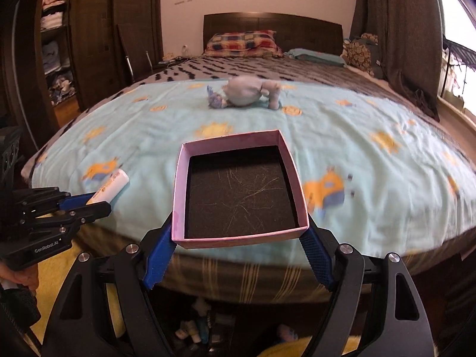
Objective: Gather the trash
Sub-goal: 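Lower yellow tube and pink box into the bin and open both tools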
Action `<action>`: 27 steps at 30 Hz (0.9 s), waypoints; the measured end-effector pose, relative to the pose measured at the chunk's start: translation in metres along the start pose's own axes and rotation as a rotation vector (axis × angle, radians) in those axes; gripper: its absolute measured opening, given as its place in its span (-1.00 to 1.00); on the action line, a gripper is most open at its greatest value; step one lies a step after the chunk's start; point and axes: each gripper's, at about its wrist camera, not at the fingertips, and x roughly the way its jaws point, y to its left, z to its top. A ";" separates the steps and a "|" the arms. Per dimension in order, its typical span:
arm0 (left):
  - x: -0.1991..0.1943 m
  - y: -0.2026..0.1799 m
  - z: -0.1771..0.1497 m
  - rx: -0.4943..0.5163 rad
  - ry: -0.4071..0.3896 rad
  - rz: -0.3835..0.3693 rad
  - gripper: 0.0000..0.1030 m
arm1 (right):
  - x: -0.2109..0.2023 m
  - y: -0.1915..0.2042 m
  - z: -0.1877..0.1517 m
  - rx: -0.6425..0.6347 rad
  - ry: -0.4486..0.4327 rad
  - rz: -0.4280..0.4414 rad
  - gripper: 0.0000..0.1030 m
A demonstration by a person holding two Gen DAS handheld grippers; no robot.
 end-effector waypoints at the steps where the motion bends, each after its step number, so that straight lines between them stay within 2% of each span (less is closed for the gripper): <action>1: -0.001 0.000 -0.005 -0.005 0.006 -0.004 -0.62 | 0.001 0.002 -0.007 0.016 0.018 0.020 0.52; 6: -0.001 -0.004 -0.031 -0.028 0.048 -0.019 -0.63 | 0.009 0.014 -0.041 0.057 0.108 0.074 0.52; 15: 0.026 -0.002 -0.081 -0.086 0.206 -0.045 -0.63 | 0.035 0.026 -0.083 0.097 0.246 0.106 0.51; 21: 0.050 -0.003 -0.097 -0.097 0.295 -0.064 -0.63 | 0.061 0.031 -0.110 0.140 0.373 0.146 0.51; 27: 0.069 -0.005 -0.105 -0.093 0.354 -0.071 -0.63 | 0.080 0.031 -0.126 0.158 0.463 0.139 0.51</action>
